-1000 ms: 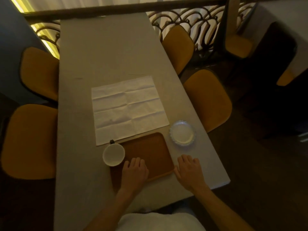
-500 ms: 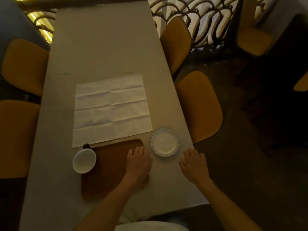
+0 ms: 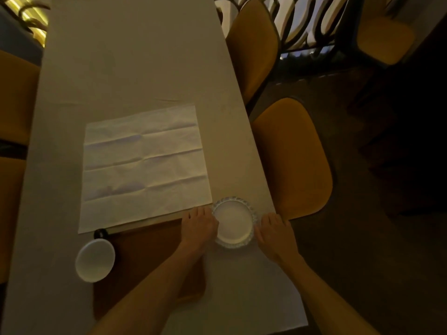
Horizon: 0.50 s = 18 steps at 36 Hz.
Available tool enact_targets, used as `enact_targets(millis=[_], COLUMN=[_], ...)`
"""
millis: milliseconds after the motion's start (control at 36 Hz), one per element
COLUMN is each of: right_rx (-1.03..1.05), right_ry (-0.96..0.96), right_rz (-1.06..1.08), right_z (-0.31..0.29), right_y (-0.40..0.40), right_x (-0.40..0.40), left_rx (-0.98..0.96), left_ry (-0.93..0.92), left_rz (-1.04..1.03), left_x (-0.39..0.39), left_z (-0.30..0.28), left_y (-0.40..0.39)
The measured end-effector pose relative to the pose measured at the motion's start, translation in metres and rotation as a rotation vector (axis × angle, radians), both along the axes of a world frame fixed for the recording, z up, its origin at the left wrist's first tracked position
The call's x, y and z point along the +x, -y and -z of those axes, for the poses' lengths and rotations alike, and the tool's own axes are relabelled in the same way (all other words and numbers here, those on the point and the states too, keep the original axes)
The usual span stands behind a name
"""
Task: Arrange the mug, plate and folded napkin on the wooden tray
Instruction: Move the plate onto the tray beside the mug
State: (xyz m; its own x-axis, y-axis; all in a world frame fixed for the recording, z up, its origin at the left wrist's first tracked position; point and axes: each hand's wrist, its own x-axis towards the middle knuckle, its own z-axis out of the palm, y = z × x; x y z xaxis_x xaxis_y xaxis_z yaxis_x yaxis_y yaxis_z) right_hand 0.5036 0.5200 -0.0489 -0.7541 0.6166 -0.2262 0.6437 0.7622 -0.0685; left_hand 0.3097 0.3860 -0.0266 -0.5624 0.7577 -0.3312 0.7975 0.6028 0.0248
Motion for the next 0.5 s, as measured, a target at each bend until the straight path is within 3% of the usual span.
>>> enact_targets(millis=[111, 278, 500], right_rx=[-0.036, -0.13, -0.263], right_ry=[0.012, 0.044, 0.059], right_rz=[-0.027, -0.068, -0.136], right_z=[0.006, 0.008, 0.019], right_y=[-0.001, -0.004, -0.011], right_x=[-0.001, -0.002, -0.005], left_rx=[-0.027, -0.063, -0.098], left_ry=[0.051, -0.048, 0.024], left_rz=[0.096, 0.219, 0.231], left_x=[-0.004, -0.003, -0.009], left_z=[0.004, 0.013, 0.017], left_y=[0.007, 0.017, 0.015])
